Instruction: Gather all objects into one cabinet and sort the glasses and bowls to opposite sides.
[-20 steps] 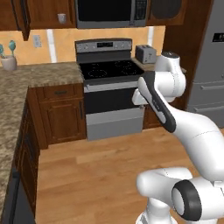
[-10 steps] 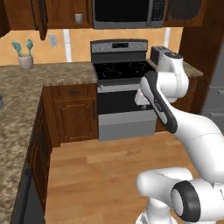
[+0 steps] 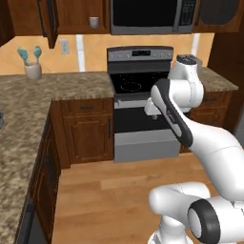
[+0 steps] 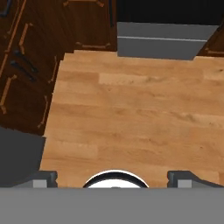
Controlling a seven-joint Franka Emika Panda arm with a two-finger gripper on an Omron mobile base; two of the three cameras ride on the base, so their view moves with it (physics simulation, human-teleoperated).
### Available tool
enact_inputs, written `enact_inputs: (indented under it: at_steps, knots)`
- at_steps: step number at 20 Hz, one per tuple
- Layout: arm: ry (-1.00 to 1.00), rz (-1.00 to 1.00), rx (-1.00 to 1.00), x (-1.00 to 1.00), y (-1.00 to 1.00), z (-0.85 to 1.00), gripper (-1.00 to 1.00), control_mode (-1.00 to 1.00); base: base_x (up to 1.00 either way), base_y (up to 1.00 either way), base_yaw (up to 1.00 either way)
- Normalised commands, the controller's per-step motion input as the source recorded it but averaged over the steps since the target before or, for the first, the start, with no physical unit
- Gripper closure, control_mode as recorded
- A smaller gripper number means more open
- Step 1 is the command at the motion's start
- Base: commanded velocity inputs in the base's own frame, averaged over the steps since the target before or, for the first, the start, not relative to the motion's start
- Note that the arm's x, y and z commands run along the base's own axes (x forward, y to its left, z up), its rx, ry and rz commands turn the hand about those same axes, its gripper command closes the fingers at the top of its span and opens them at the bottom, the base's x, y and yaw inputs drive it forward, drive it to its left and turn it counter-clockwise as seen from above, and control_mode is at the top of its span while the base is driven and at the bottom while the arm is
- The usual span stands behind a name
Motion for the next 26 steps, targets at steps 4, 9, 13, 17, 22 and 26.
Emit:
enact_inputs:
  at_steps: [4,9,13,17,22,26]
  knots:
    - [0.0,0.0,0.0,0.0,0.0,0.0,-1.0,1.0,1.0,0.01,0.0]
    - [0.0,0.0,0.0,0.0,0.0,0.0,-1.0,1.0,1.0,0.2,0.01]
    - [0.0,0.0,0.0,0.0,0.0,0.0,-1.0,1.0,0.99,0.56,0.01]
    - [0.0,0.0,0.0,0.0,0.0,0.0,-1.0,1.0,1.0,0.78,0.0]
    - [0.0,0.0,0.0,0.0,0.0,0.0,-1.0,1.0,1.0,0.37,0.01]
    - [0.0,0.0,0.0,0.0,0.0,0.0,-1.0,1.0,1.0,0.21,0.0]
